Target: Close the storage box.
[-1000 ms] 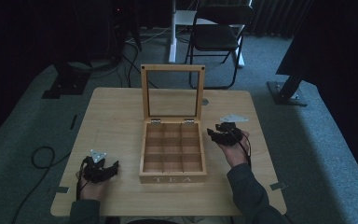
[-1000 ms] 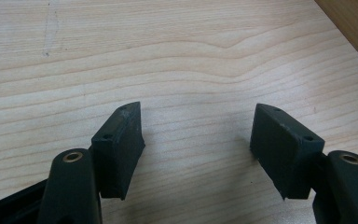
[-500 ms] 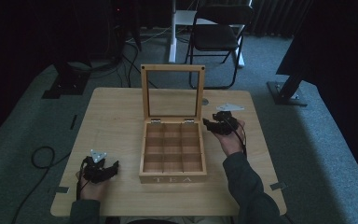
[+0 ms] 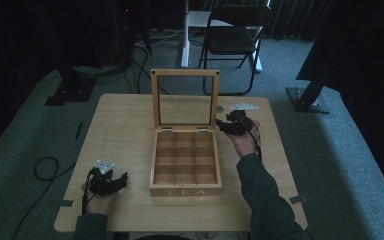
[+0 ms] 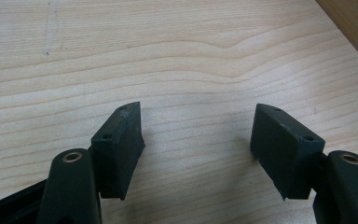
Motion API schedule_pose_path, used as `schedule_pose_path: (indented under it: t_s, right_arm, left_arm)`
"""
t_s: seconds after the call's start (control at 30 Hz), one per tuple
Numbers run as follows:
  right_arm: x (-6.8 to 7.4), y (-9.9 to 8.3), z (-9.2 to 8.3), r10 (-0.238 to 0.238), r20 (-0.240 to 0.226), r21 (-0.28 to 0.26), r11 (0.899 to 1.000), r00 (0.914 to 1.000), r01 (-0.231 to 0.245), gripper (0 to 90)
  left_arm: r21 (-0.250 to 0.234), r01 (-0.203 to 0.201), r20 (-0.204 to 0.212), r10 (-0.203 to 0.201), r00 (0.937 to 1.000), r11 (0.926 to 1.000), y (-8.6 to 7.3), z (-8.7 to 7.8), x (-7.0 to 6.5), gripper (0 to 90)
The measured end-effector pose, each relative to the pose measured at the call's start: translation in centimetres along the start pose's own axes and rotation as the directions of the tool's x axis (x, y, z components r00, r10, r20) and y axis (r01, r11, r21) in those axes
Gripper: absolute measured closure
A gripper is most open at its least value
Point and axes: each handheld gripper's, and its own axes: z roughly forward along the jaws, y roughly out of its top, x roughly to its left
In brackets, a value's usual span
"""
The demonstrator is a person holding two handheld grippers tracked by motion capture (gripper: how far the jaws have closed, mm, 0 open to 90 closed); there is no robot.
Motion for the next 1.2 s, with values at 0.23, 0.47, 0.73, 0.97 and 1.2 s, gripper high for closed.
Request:
schedule_pose_path:
  t_s: [0.23,0.47,0.73,0.97,1.2]
  right_arm:
    - [0.0,0.8,1.2,0.002,-0.001,0.008,1.000,1.0000,-0.002,46.3]
    - [-0.1,1.7,2.3,-0.013,-0.009,0.001,1.000,0.9999,0.013,39.6]
    - [-0.5,3.0,3.4,0.003,-0.016,0.013,1.000,0.9999,-0.003,38.1]
    - [-0.6,3.8,3.9,0.032,-0.059,0.010,0.999,0.9977,-0.032,38.4]
    - [-0.6,4.6,4.2,0.023,-0.074,0.002,1.000,0.9970,-0.023,40.1]
  left_arm:
    - [0.001,0.000,0.001,0.000,1.0000,1.0000,0.0,0.0,0.0,34.5]
    - [0.001,0.000,0.001,0.000,1.0000,1.0000,0.0,0.0,0.0,34.5]
    - [0.003,-0.001,0.001,0.001,1.0000,1.0000,0.0,0.0,0.0,34.4]
    - [0.003,-0.002,0.002,0.002,1.0000,1.0000,0.0,0.0,0.0,34.4]
    - [0.004,-0.002,0.002,0.002,1.0000,1.0000,0.0,0.0,0.0,34.5]
